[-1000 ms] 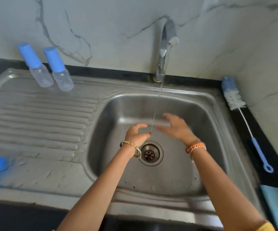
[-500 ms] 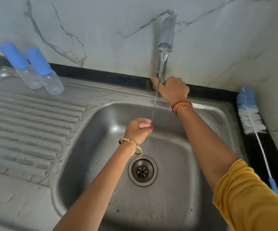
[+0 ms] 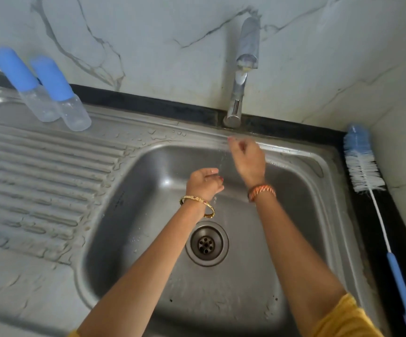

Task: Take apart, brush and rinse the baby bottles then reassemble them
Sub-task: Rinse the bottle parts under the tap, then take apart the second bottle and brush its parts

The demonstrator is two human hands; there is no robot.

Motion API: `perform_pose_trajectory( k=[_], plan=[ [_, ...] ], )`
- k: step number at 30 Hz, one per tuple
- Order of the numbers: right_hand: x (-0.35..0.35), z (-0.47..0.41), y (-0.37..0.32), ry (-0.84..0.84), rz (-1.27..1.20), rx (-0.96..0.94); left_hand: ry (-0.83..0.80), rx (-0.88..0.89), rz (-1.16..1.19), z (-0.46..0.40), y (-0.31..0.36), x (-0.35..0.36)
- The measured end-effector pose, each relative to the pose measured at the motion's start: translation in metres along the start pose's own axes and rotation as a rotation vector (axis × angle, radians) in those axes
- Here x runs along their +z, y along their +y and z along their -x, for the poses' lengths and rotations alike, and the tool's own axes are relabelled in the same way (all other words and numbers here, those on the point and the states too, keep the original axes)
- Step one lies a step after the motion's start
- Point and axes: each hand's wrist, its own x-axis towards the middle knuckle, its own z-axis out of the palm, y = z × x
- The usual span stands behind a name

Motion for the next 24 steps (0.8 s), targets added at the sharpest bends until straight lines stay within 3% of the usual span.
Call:
perform_pose_trajectory(
  k=[3,6,7,8,11,12,13,17,18,24],
  plan=[
    [0.01,0.04,0.026,0.026,0.059,-0.023,0.044,0.05,-0.039,0.007,-0.002,-0.01],
    [0.009,0.057,0.036,-0.49,0.342,-0.041,0.072,0.094,-0.105,0.018,-0.002,-0.029],
    [0.009,0.062,0.034,-0.578,0.373,-0.048,0.069,0.097,-0.132,0.021,-0.002,-0.035],
    [0.009,0.069,0.029,-0.532,0.328,-0.063,0.055,0.096,-0.153,0.024,-0.001,-0.043],
    [0.013,0.096,0.0,0.016,0.111,-0.174,-0.02,0.115,-0.228,0.034,0.001,-0.065],
    [0.016,0.101,-0.007,0.07,0.125,-0.198,-0.022,0.139,-0.255,0.036,0.001,-0.072],
    [0.02,0.105,-0.012,0.014,0.169,-0.197,-0.007,0.166,-0.277,0.039,0.001,-0.079],
    [0.038,0.108,-0.014,-0.733,0.514,0.051,0.09,0.253,-0.396,0.046,0.002,-0.112],
    [0.045,0.108,-0.02,-0.799,0.526,0.077,0.109,0.268,-0.415,0.045,0.005,-0.123],
    [0.089,0.086,-0.1,-0.515,0.276,-0.153,0.309,0.362,-0.444,0.024,0.043,-0.201]
  ],
)
